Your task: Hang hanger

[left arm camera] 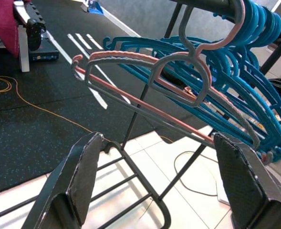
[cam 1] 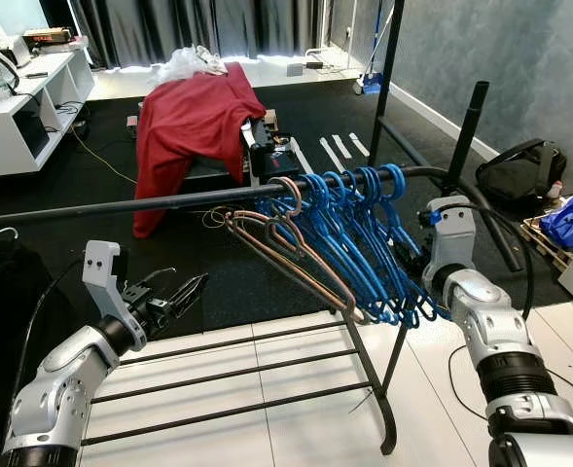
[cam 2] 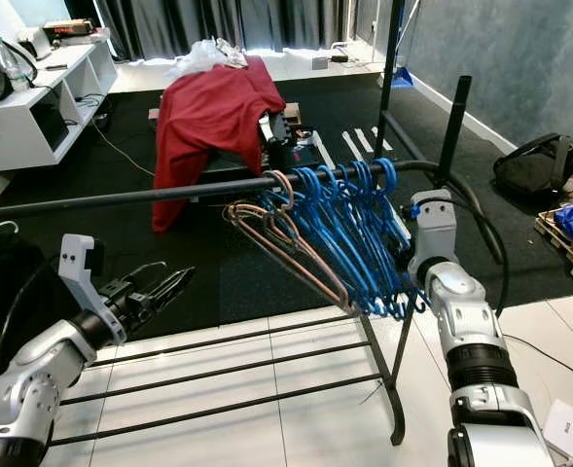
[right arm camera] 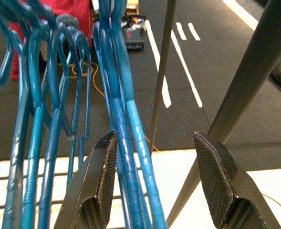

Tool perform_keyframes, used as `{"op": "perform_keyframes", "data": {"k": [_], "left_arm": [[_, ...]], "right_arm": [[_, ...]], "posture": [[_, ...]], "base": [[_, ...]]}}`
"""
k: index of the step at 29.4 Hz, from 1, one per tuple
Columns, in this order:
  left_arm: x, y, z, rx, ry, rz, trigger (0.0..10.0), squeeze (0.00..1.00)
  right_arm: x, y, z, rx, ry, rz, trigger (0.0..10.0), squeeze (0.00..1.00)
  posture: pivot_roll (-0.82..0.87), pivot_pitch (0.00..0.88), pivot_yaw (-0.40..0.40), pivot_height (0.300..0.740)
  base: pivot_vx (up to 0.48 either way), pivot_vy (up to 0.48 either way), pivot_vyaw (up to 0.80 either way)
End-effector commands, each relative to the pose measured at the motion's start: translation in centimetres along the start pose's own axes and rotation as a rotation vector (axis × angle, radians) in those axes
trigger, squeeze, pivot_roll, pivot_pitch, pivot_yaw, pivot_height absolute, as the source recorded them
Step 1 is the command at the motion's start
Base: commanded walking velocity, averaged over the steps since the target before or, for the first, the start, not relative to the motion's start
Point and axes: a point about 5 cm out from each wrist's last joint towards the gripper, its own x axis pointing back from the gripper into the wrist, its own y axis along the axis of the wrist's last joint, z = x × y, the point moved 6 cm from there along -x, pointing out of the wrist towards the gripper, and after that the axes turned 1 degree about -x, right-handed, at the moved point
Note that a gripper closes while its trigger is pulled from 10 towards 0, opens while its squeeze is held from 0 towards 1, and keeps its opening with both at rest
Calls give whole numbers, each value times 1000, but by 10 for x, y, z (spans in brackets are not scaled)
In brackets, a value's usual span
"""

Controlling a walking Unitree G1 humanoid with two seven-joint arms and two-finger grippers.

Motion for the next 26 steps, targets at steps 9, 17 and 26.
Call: {"op": "perform_keyframes", "data": {"k": [9, 17, 26], "left_arm": [[2, 0, 3, -4, 3, 11, 10000, 0], [1, 0, 4, -4, 3, 11, 10000, 0], [1, 0, 4, -4, 3, 8, 10000, 0]], "right_arm": [[1, 22, -3, -57, -18, -104, 10000, 0], [3, 28, -10, -81, -49, -142, 10000, 0], [2, 14, 1, -48, 0, -79, 10000, 0]], "posture": [[-32, 2, 31, 740], [-33, 1, 33, 740], [-32, 1, 30, 740]], "base": [[0, 0, 0], [0, 0, 0], [0, 0, 0]]}}
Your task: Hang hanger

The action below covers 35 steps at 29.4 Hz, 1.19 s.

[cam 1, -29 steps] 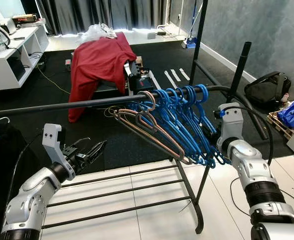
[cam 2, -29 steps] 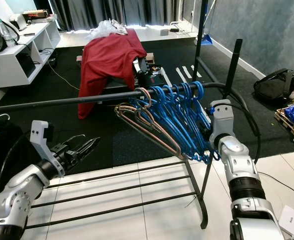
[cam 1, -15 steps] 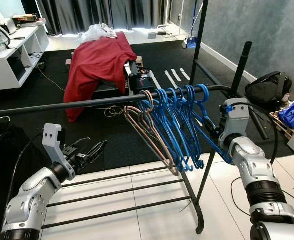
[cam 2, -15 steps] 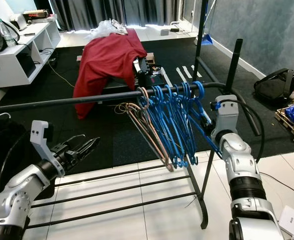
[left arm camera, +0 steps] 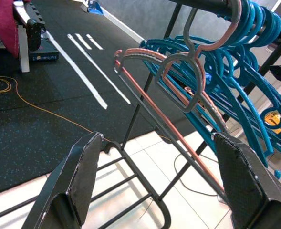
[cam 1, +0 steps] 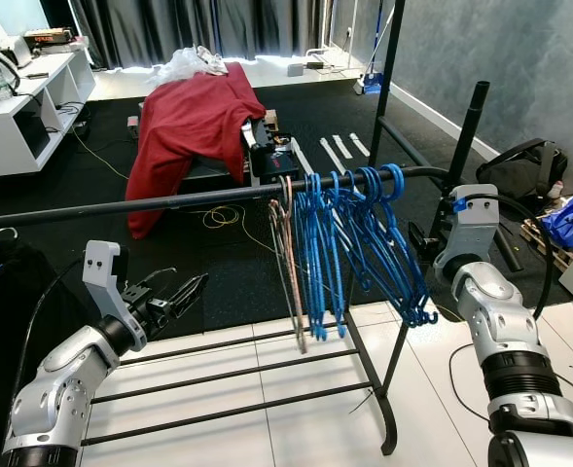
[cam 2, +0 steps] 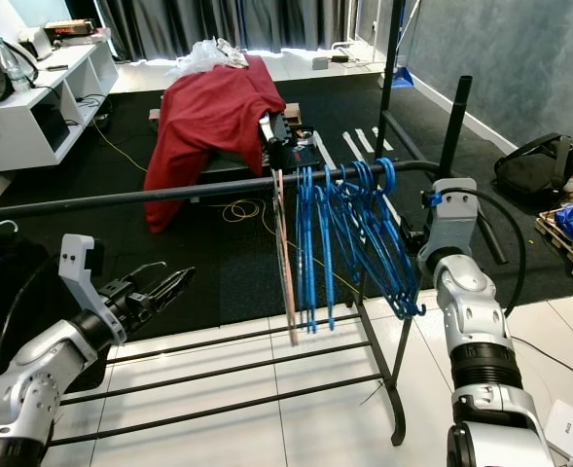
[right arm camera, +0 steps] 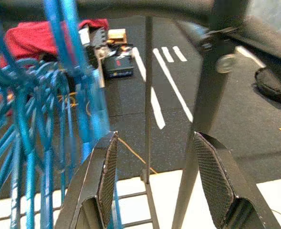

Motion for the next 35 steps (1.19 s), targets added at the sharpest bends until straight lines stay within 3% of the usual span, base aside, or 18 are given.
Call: {"op": "perform_keyframes", "data": {"k": [1, 7, 20, 24, 25, 28, 29, 31, 35], "left_arm": [[1, 0, 4, -4, 5, 8, 10000, 0], [1, -1, 4, -5, 4, 11, 10000, 0], [3, -2, 3, -5, 2, 14, 10000, 0], [3, -3, 2, -5, 0, 16, 10000, 0], [3, -3, 2, -5, -1, 17, 10000, 0], [3, -3, 2, -5, -1, 17, 10000, 0], [3, -2, 2, -4, 0, 17, 10000, 0], [4, -2, 2, -2, 0, 16, 10000, 0], [4, -2, 2, 0, 0, 16, 10000, 0]], "right_arm": [[0, -6, 11, 2, 38, 18, 10000, 0], [-1, -4, 14, 7, 47, 12, 10000, 0], [-2, -17, 6, 43, 7, 78, 10000, 0], [-1, -25, 10, 49, 25, 113, 10000, 0], [0, -35, 18, 54, 65, 157, 10000, 0], [0, -35, 18, 54, 65, 157, 10000, 0], [3, -44, 28, 61, 117, 188, 10000, 0], [5, -49, 32, 72, 142, 211, 10000, 0], [6, -54, 28, 89, 126, 241, 10000, 0]], "posture": [[-32, 1, 30, 740], [-28, 0, 27, 740], [-23, 0, 27, 740], [-22, 0, 27, 740], [-23, 0, 29, 740], [-23, 0, 29, 740], [-23, 0, 28, 740], [-25, 2, 30, 740], [-25, 3, 29, 740]], "base": [[0, 0, 0], [0, 0, 0], [0, 0, 0], [0, 0, 0], [0, 0, 0], [0, 0, 0], [0, 0, 0], [0, 0, 0], [0, 0, 0]]}}
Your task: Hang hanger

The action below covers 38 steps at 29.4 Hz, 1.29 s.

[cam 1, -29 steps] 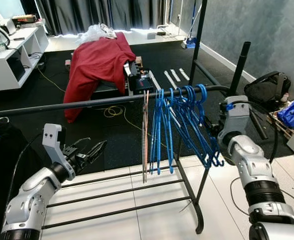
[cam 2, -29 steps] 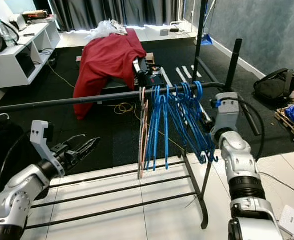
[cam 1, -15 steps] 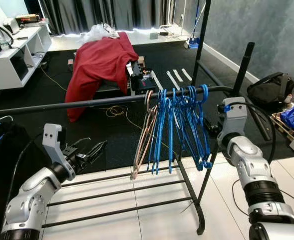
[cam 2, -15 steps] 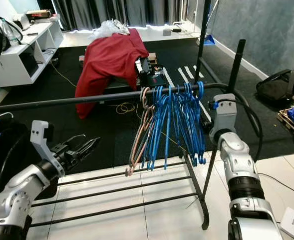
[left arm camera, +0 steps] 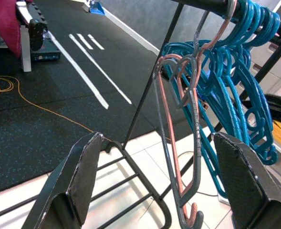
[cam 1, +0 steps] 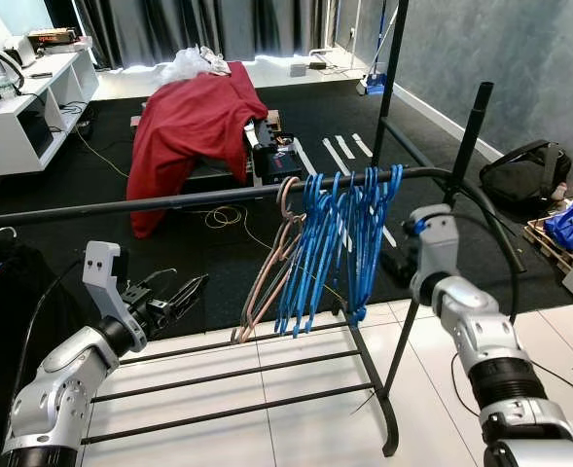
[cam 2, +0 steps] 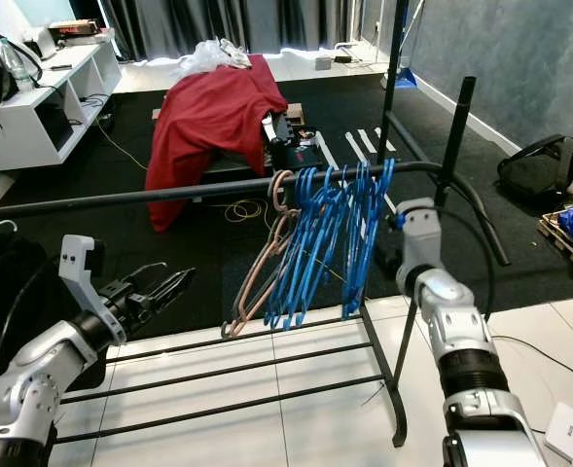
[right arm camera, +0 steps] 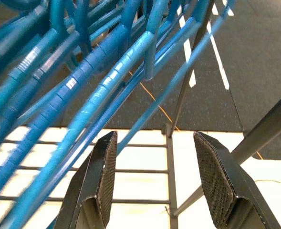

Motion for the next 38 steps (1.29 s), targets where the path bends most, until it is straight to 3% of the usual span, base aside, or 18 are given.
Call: {"op": "perform_keyframes", "data": {"k": [1, 11, 12, 13, 14, 23, 26, 27, 28, 29, 30, 31, 32, 38], "left_arm": [[3, -1, 2, -2, 5, 12, 10000, 0], [3, 0, 3, 0, 5, 11, 10000, 0], [3, 0, 3, 0, 6, 11, 10000, 0], [3, 0, 3, 0, 6, 11, 10000, 0], [3, 0, 3, 1, 6, 9, 10000, 0], [1, 0, 4, -1, 6, 8, 10000, 0], [0, 1, 4, -1, 7, 8, 10000, 0], [0, 1, 4, -2, 6, 8, 10000, 0], [0, 1, 4, -2, 6, 8, 10000, 0], [0, 1, 4, -3, 7, 8, 10000, 0], [0, 1, 4, -3, 7, 8, 10000, 0], [1, 1, 5, -2, 8, 7, 10000, 0], [1, 1, 5, -1, 8, 5, 10000, 0], [0, 2, 5, 1, 7, 3, 10000, 0]], "right_arm": [[0, -2, 1, 18, -2, 17, 10000, 0], [1, -9, -8, 23, -43, 54, 10000, 0], [1, -12, -9, 26, -45, 71, 4902, 0], [1, -12, -9, 26, -45, 71, 4902, 0], [1, -16, -10, 25, -51, 91, 0, 0], [5, -35, -22, 10, -96, 182, 0, 0], [5, -23, -22, 10, -91, 122, 0, 0], [7, -7, -26, -18, -111, 38, 10000, 0], [7, -7, -26, -18, -111, 38, 10000, 0], [12, 16, -32, -51, -151, -89, 10000, 710], [12, 16, -32, -51, -151, -89, 10000, 710], [21, 35, -37, -74, -187, -196, 10000, 1000], [30, 48, -37, -81, -215, -275, 10000, 1000], [35, 66, -30, -95, -236, -352, 10000, 1000]], "posture": [[-25, 3, 29, 740], [-29, 5, 30, 740], [-28, 5, 30, 740], [-28, 5, 30, 740], [-29, 3, 30, 740], [-33, 2, 32, 740], [-33, 4, 33, 740], [-32, 3, 31, 740], [-32, 3, 31, 740], [-32, 3, 29, 740], [-32, 3, 29, 740], [-35, 4, 29, 740], [-43, 7, 29, 740], [-39, 9, 34, 740]], "base": [[0, 0, 0], [0, 0, 0], [0, 0, 0], [0, 0, 0], [0, 0, 0], [0, 0, 0], [0, 0, 0], [0, 0, 0], [0, 0, 0], [0, 0, 0], [0, 0, 0], [0, 0, 0], [0, 0, 0], [0, 0, 0]]}}
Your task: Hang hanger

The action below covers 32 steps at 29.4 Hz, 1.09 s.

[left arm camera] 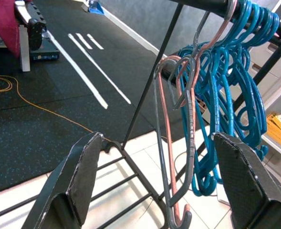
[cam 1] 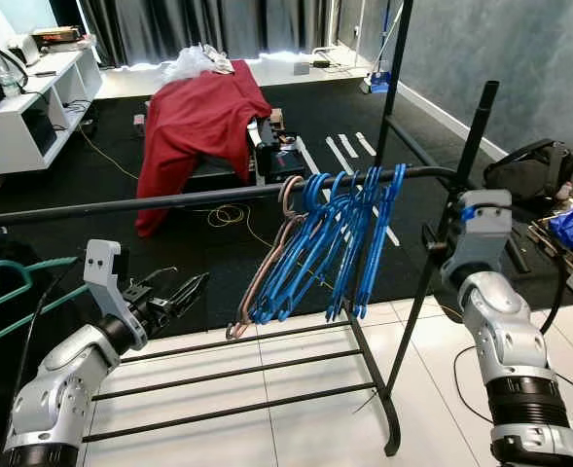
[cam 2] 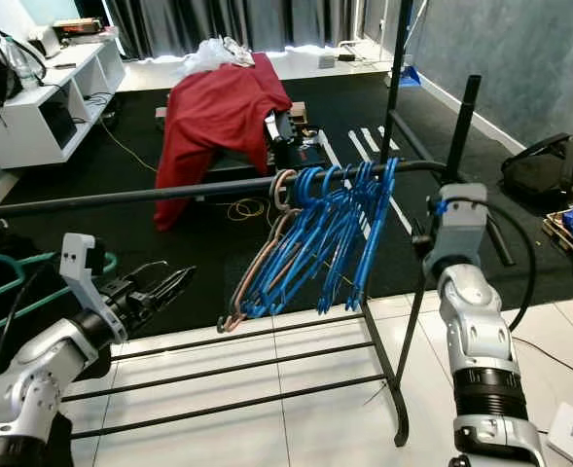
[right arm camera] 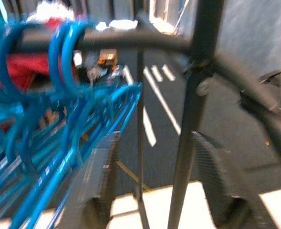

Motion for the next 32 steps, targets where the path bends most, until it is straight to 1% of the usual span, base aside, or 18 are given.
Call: {"op": "perform_keyframes", "data": {"k": [1, 2, 4, 9, 10, 11, 12, 13, 14, 17, 18, 19, 20, 24, 27, 29, 31, 32], "left_arm": [[0, 2, 4, -2, 6, 3, 10000, 0], [-1, 2, 4, -2, 5, 4, 10000, 0], [-1, 2, 4, -2, 5, 4, 10000, 0], [-1, 2, 3, -2, 4, 4, 10000, 0], [-1, 2, 3, -2, 7, -1, 10000, 0], [-1, 2, 3, -2, 7, -1, 10000, 0], [0, 2, 3, -3, 9, -5, 10000, 0], [0, 2, 3, -3, 9, -5, 10000, 0], [0, 3, 3, -4, 13, -7, 10000, 0], [0, 3, 3, -4, 13, -7, 10000, 0], [2, 3, 3, -4, 18, -6, 10000, 0], [2, 3, 3, -4, 18, -6, 10000, 0], [5, 2, 4, -3, 21, -3, 10000, 0], [7, 1, 5, -5, 24, 9, 10000, 0], [7, 1, 5, -5, 24, 9, 10000, 0], [9, 0, 6, -5, 24, 23, 10000, 0], [9, 0, 6, -5, 24, 23, 10000, 0], [10, -1, 5, -4, 24, 28, 10000, 0]], "right_arm": [[0, 1, 3, -19, -10, -8, 10000, 1000], [-8, 3, 10, -38, -4, -15, 10000, 1000], [-8, 3, 10, -38, -4, -15, 10000, 1000], [-19, 8, 22, -66, 13, -28, 10000, 1000], [-30, 1, 37, -108, 45, 15, 10000, 239], [-30, 1, 37, -108, 45, 15, 10000, 239], [-38, -8, 54, -160, 87, 64, 10000, 0], [-38, -8, 54, -160, 87, 64, 10000, 0], [-42, -17, 74, -214, 140, 115, 10000, 0], [-42, -17, 74, -214, 140, 115, 10000, 0], [-42, -27, 93, -234, 177, 175, 10000, 0], [-42, -27, 93, -234, 177, 175, 10000, 0], [-41, -37, 103, -222, 188, 228, 10000, 0], [-36, -54, 116, -186, 200, 317, 10000, 0], [-36, -54, 116, -186, 200, 317, 10000, 0], [-33, -59, 125, -195, 227, 345, 10000, 0], [-33, -59, 125, -195, 227, 345, 10000, 0], [-32, -57, 137, -214, 279, 338, 10000, 0]], "posture": [[-39, 9, 34, 740], [-34, 6, 33, 740], [-34, 6, 33, 740], [-34, 6, 33, 740], [-8, 1, 13, 740], [-8, 1, 13, 740], [16, 3, 10, 740], [16, 3, 10, 740], [30, 5, 13, 740], [30, 5, 13, 740], [39, 6, 18, 740], [39, 6, 18, 740], [47, 8, 20, 740], [54, 14, 28, 740], [54, 14, 28, 740], [56, 24, 41, 740], [56, 24, 41, 740], [55, 27, 43, 740]], "base": [[0, 0, 0], [0, 0, 0], [0, 0, 0], [0, 0, 0], [0, 0, 0], [0, 0, 0], [0, 0, 0], [0, 0, 0], [0, 0, 0], [0, 0, 0], [0, 0, 0], [0, 0, 0], [0, 0, 0], [0, 0, 0], [0, 0, 0], [0, 0, 0], [0, 0, 0], [0, 0, 0]]}}
